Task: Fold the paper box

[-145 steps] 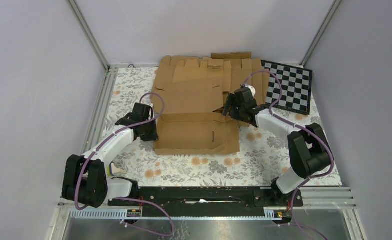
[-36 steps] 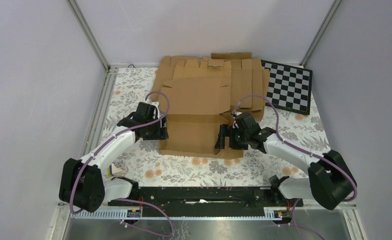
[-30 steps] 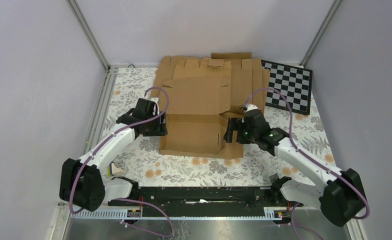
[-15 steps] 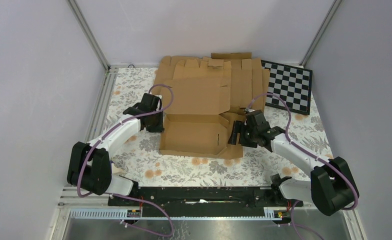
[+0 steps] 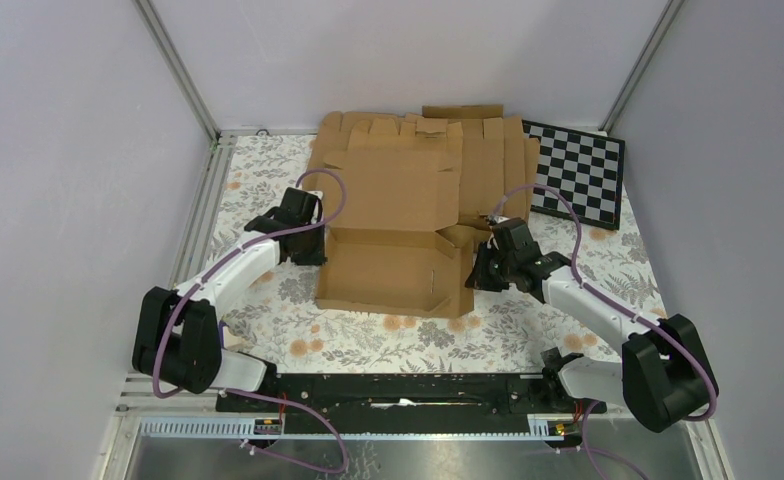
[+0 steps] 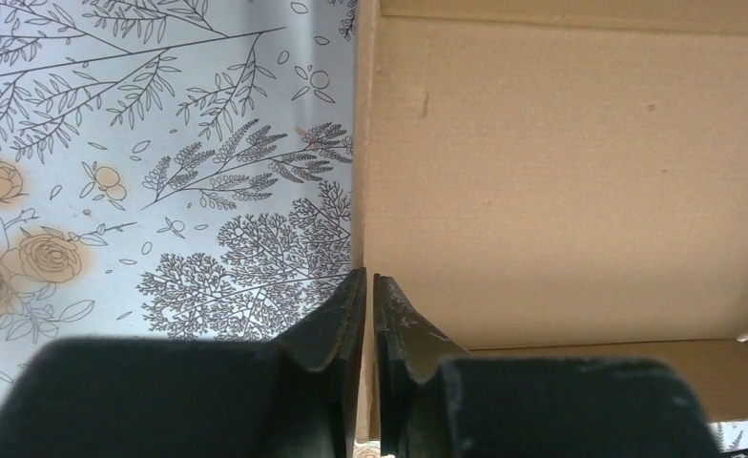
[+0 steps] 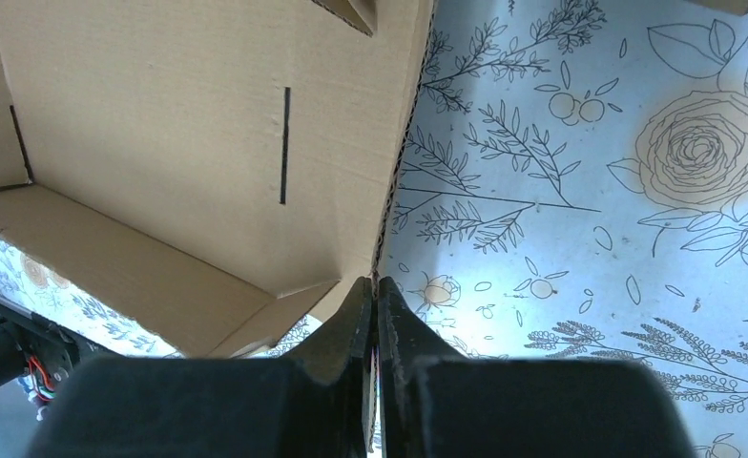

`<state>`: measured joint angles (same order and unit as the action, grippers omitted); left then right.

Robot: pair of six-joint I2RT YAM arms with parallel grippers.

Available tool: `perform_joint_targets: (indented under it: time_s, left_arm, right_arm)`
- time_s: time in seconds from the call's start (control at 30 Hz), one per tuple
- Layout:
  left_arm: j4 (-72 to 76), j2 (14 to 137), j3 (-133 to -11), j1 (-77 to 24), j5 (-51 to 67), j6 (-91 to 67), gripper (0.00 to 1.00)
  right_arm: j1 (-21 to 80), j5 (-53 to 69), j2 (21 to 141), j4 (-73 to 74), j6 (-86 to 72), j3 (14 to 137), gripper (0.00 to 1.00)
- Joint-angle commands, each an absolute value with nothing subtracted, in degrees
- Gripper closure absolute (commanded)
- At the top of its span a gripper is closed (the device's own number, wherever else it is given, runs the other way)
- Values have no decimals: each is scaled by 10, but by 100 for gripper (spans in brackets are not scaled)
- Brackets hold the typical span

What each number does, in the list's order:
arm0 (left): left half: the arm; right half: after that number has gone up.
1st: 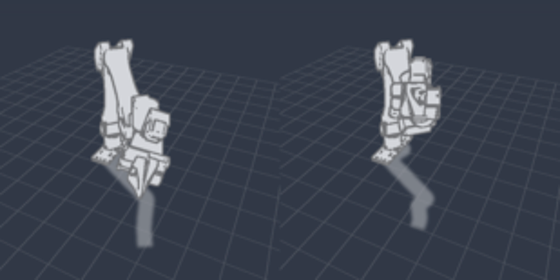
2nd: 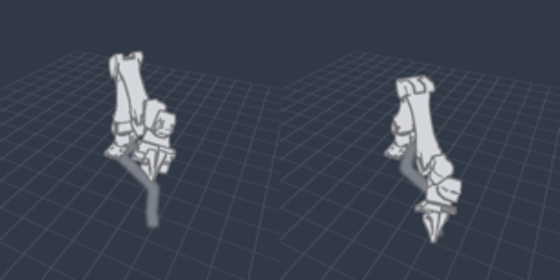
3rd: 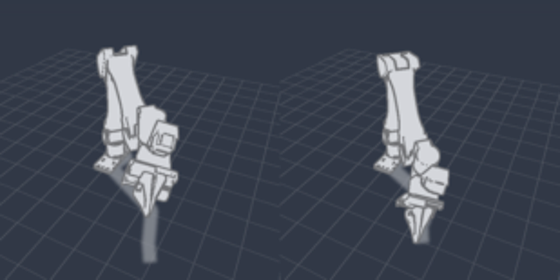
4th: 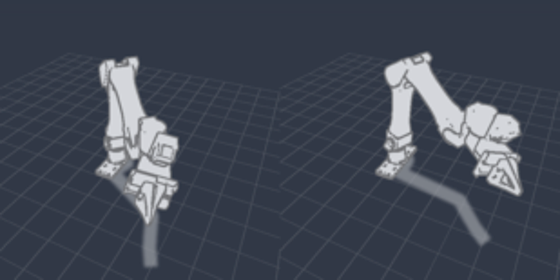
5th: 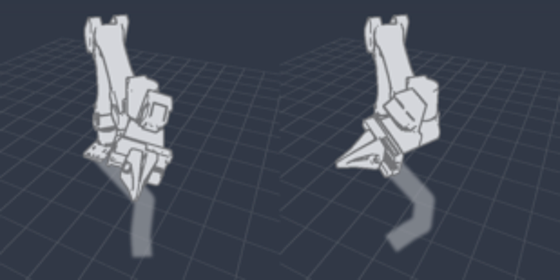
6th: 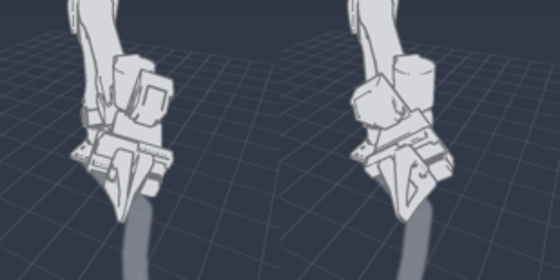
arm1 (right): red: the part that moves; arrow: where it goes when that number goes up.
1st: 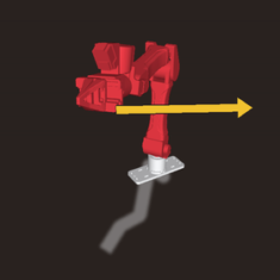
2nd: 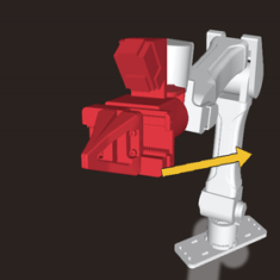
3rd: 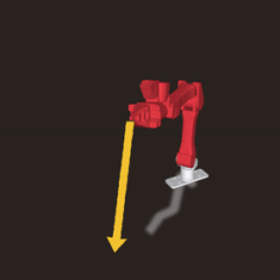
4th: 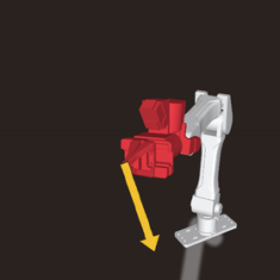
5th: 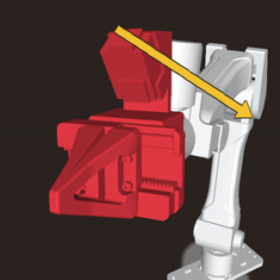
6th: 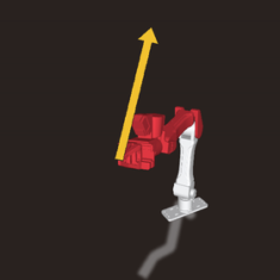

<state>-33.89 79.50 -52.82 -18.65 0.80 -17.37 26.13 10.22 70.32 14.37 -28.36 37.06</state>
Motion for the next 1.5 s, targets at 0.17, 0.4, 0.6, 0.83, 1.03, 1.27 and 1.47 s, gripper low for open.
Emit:
perform_joint_targets:
  time_s: [0.17,0.4,0.6,0.83,1.03,1.27,1.47]
  left_arm:
    - [-334,764,-520,-186,-22,-171,55]
    - [-341,801,-521,-186,-5,-170,66]
    - [-342,809,-522,-186,-6,-170,92]
    - [-328,792,-517,-190,18,-171,98]
    - [-327,792,-516,-191,23,-171,99]
    - [-327,794,-516,-192,29,-171,99]
    - [-327,795,-515,-192,31,-170,99]
  right_arm:
    - [262,122,681,151,-271,400,99]
    - [262,136,682,151,-273,410,100]
    - [262,177,675,172,-284,442,100]
    - [263,222,691,159,-308,463,98]
    - [263,259,719,120,-325,461,82]
    - [266,314,754,48,-363,447,70]
    - [277,326,782,36,-363,455,43]
